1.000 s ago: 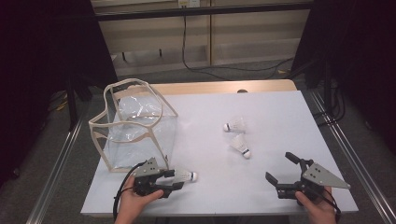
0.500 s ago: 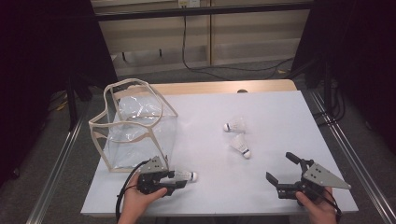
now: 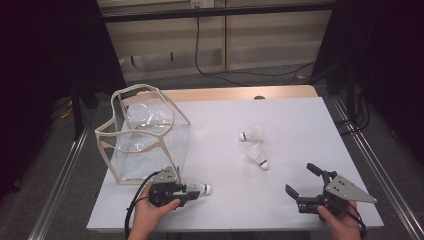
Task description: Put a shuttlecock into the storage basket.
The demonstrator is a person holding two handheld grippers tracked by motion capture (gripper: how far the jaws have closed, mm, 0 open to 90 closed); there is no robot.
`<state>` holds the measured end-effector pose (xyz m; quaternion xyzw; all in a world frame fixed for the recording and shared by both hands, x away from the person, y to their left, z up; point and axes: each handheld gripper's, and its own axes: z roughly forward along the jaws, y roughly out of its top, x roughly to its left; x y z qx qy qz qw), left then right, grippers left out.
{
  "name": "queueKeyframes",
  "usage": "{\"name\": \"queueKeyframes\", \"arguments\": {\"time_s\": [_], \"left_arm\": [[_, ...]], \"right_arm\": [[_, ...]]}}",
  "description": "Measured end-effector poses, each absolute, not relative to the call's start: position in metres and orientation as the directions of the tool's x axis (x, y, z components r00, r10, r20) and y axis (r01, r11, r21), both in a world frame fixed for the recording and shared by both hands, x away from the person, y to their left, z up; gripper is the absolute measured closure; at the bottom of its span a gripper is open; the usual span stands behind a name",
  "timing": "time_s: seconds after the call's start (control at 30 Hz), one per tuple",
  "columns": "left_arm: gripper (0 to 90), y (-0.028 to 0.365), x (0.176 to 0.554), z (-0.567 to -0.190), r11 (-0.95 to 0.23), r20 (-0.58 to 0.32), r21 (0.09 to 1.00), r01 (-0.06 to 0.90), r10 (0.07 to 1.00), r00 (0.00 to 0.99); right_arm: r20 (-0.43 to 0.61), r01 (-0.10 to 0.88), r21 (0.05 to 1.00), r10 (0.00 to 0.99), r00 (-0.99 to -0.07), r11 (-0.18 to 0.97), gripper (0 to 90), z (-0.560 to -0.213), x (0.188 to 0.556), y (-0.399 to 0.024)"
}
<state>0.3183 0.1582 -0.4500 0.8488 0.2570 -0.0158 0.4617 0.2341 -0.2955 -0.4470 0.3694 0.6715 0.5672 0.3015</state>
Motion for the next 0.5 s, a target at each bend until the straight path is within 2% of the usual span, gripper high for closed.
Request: {"name": "queueKeyframes", "arguments": {"time_s": [0.23,0.5], "left_arm": [[74.1,0.1567,0.3183,-0.4503,-0.446,-0.268,0.769,0.458,0.426,0.864],[85.3,0.1564,0.3177,-0.4480,-0.448,-0.267,0.769,0.456,0.423,0.866]], "right_arm": [[0.015,0.153,0.985,0.838,-0.546,0.083,1.4,-0.4471,0.2340,-0.2957],[0.013,0.152,0.985,0.838,-0.545,0.084,1.4,-0.4467,0.2335,-0.2961]]}}
